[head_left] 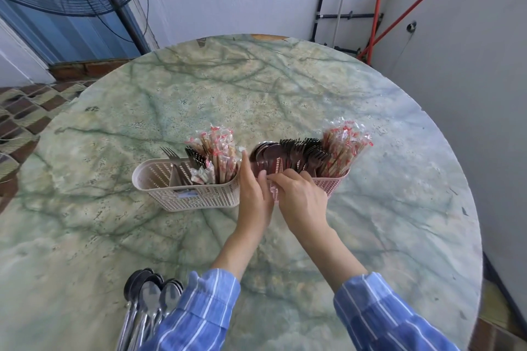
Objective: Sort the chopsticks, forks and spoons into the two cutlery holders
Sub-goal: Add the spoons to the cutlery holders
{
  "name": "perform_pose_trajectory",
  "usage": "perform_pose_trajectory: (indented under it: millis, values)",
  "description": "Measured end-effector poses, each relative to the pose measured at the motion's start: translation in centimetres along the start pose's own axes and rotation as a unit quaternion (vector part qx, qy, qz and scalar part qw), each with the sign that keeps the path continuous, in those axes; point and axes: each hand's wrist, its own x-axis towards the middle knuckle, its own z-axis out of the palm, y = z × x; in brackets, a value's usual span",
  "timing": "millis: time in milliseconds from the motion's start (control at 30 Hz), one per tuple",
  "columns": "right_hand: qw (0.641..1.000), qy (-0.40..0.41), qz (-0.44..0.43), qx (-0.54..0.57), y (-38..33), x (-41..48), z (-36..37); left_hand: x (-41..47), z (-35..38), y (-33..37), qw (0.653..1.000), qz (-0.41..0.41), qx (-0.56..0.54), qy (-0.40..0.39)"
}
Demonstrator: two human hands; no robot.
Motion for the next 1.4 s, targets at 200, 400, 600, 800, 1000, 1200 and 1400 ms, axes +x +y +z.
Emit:
perform_pose_trajectory:
  millis: [200, 400, 600, 800, 1000, 1200, 1400]
  values:
    - [0.999, 0.0, -0.034, 0.011, 0.8, -0.1, 0.1, 0.1, -0.4, -0.3, 0.999, -0.037, 0.001, -0.033]
    - [0.999, 0.02, -0.04, 0.009, 1.4, -1.3, -0.3, -0.5, 0.1, -0.4, 0.996, -0.051, -0.027, -0.062]
    - [0.997, -0.013, 0.023, 0.074, 1.6, -1.8, -0.7, -1.6, 0.3, 0.1, 0.994, -0.043, -0.098, -0.01]
    - [0.853, -0.083, 0.291, 0.425, -0.3, -0.8, -2.3, -2.3, 0.7, -0.1, 0.991, -0.02, -0.119, 0.058]
    - [0.77, -0.128, 0.373, 0.502, -1.0, 0.8, -3.1, -2.8, 0.8, 0.7, 0.991, -0.051, -0.117, 0.029]
    - [0.794, -0.15, 0.34, 0.481, -1.0, 0.2, -2.8, -2.2, 0.9, -0.3, 0.997, -0.028, -0.064, -0.019]
    - [0.8, -0.186, 0.335, 0.462, -0.6, 0.9, -3.2, -2.1, 0.4, -0.1, 0.997, -0.038, -0.06, -0.038]
